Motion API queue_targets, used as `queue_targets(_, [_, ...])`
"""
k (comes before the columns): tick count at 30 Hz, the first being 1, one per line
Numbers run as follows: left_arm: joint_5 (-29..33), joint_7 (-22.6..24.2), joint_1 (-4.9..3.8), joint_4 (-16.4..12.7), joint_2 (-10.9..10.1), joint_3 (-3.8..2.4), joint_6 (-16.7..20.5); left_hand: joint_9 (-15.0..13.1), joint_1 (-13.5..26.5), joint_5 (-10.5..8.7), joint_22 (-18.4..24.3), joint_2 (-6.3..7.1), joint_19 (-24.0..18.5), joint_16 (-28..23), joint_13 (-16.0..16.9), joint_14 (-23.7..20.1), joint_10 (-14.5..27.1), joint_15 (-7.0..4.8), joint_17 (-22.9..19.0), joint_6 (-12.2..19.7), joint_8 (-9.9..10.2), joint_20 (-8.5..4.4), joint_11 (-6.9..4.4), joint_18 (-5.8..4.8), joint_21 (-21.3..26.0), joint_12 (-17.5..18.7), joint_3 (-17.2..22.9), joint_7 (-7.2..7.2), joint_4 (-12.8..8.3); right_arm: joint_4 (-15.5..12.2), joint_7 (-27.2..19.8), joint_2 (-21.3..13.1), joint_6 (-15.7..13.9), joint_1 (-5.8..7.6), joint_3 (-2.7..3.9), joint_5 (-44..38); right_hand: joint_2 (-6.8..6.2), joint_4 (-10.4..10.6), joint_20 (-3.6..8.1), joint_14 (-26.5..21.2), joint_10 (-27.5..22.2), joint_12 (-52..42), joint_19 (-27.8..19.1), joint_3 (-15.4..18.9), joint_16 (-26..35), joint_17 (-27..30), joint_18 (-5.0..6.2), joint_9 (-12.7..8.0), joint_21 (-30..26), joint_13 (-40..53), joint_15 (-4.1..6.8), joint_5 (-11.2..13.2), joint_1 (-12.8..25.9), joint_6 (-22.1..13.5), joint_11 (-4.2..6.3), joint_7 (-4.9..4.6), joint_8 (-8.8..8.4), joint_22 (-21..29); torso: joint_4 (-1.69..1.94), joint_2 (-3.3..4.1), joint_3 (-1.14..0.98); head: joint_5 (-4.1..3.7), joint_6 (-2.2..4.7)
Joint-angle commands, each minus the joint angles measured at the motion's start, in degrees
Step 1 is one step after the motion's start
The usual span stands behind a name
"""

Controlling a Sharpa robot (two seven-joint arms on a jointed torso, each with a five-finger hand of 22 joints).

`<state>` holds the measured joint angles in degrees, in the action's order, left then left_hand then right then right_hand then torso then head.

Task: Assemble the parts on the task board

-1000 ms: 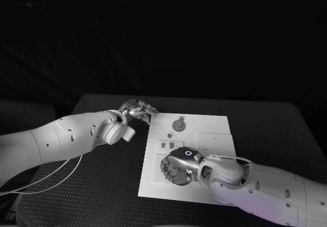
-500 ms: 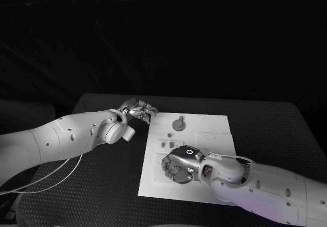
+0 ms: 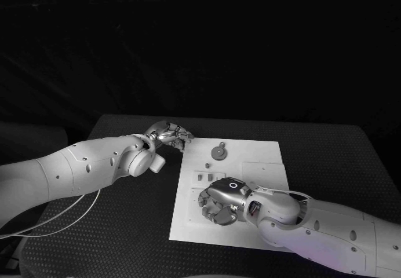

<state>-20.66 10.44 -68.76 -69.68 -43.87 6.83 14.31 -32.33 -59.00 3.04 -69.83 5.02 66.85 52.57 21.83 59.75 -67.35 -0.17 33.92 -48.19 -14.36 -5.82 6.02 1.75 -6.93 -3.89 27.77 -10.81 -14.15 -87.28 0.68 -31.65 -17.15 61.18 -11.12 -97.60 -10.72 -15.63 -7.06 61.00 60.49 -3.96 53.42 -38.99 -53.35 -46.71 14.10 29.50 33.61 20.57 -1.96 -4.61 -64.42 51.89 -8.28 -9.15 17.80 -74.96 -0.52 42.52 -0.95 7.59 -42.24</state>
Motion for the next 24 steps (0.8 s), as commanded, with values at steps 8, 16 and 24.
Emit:
queue_targets(8, [0.27, 0.15, -0.08, -0.05, 0.10, -0.05, -0.85, 0.08, 0.56, -0.22, -0.08, -0.03, 0.51, -0.30, 0.08, 0.26, 0.54, -0.04, 0.09, 0.39, -0.03, -0.04, -0.04, 1.09, 0.30, 0.01, -0.17, -0.10, 0.07, 0.01, 0.96, -0.88, -2.83, -0.11, -0.06, 1.03, -2.20, 2.14, -0.59, -2.48, -2.99, 0.01, -1.97, -0.11, -2.12, 0.20, 0.79, -1.23, 0.84, -0.35, -0.83, 0.06, -0.51, -4.13, -0.89, -0.26, -2.20, -1.40, 0.00, 0.00, -0.03, -0.15, 0.00])
queue_targets(16, [0.27, 0.50, -0.08, 0.01, 0.12, -0.05, -0.61, 0.07, 0.56, -0.22, -0.09, -0.02, 0.51, -0.31, 0.09, 0.26, 0.55, -0.03, 0.11, 0.37, -0.05, -0.04, -0.04, 1.10, 0.31, 0.00, -0.17, -0.10, 0.07, -2.51, -0.76, -4.74, -6.54, 1.74, 1.57, 10.54, -1.74, 3.14, -0.66, -2.75, -2.00, -0.96, -2.10, 0.03, -3.65, 0.70, 0.90, -1.99, 1.98, 0.16, -0.33, 0.10, -1.00, -6.40, -0.36, -0.10, -2.88, -1.38, -0.06, -0.05, -0.01, -1.13, 1.22])
queue_targets(24, [0.27, 0.96, -0.08, 0.86, 0.68, -0.05, 0.32, -0.03, 0.61, -0.21, -0.14, -0.06, 0.54, -0.35, 0.17, 0.26, 0.43, -0.04, 0.18, 0.04, -0.29, -0.02, -0.07, 1.11, 0.39, -0.10, -0.19, 0.03, 0.13, -1.59, 3.58, -11.61, 2.90, 7.56, 3.94, 27.32, 3.26, 6.77, -0.25, -1.89, 9.72, -10.55, -2.45, 2.05, -6.01, 2.99, 0.90, -1.25, 3.33, 10.66, 3.82, 0.08, 4.20, -1.89, 4.69, -0.35, 0.01, -1.25, -0.49, -0.39, 0.13, -3.47, 3.53])
